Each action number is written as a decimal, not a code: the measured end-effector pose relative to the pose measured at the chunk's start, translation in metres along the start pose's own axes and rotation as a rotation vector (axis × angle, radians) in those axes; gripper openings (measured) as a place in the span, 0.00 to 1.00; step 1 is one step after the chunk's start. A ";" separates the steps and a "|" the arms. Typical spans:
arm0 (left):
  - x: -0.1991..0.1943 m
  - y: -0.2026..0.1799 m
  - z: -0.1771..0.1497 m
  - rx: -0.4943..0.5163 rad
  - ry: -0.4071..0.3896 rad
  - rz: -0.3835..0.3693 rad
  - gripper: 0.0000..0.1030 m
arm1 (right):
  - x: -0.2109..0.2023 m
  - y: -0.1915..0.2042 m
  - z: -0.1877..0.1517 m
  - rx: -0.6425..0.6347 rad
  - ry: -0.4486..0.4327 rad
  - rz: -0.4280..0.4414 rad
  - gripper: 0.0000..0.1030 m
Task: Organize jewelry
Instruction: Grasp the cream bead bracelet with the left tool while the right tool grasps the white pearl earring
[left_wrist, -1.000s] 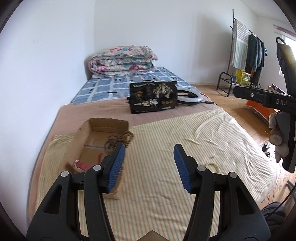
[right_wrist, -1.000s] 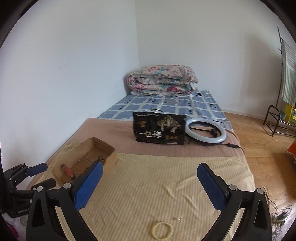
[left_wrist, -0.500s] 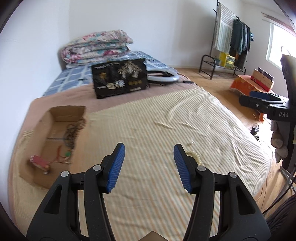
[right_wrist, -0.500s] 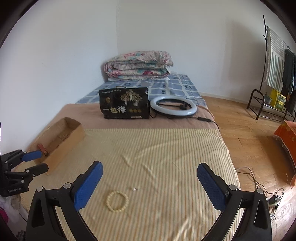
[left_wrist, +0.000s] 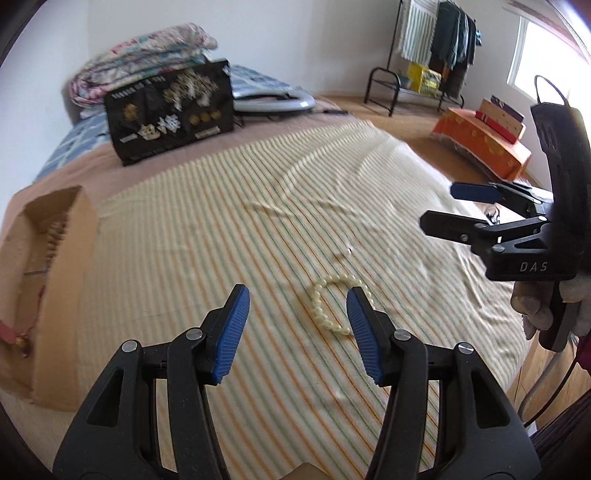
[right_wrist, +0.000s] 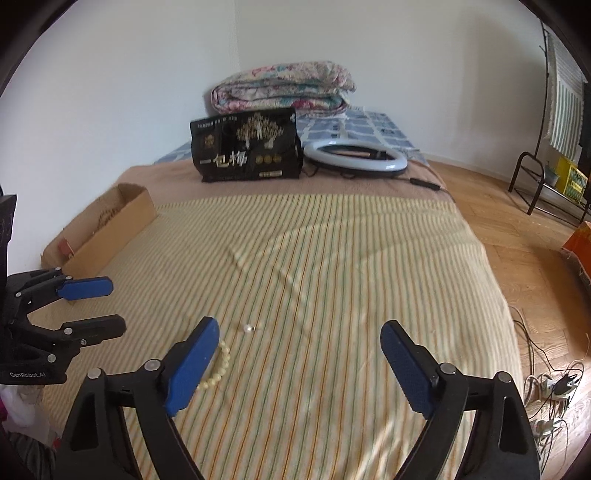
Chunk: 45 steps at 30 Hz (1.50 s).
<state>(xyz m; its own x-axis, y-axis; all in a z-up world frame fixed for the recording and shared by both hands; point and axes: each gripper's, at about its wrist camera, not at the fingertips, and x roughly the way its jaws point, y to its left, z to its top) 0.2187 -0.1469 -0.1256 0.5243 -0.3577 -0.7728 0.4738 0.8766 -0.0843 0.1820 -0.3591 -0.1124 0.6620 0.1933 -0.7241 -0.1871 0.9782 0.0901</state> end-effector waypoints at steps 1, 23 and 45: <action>0.006 -0.002 0.000 0.005 0.011 -0.003 0.55 | 0.004 0.001 -0.002 -0.006 0.009 0.003 0.84; 0.073 -0.009 -0.008 0.004 0.104 0.020 0.25 | 0.072 0.018 -0.015 -0.071 0.133 0.088 0.47; 0.061 0.013 -0.018 -0.009 0.094 0.074 0.08 | 0.093 0.044 -0.014 -0.145 0.158 0.086 0.16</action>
<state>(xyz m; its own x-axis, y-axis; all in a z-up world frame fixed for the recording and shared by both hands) 0.2441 -0.1513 -0.1851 0.4885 -0.2602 -0.8328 0.4296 0.9025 -0.0300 0.2256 -0.2988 -0.1854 0.5195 0.2506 -0.8169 -0.3478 0.9353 0.0658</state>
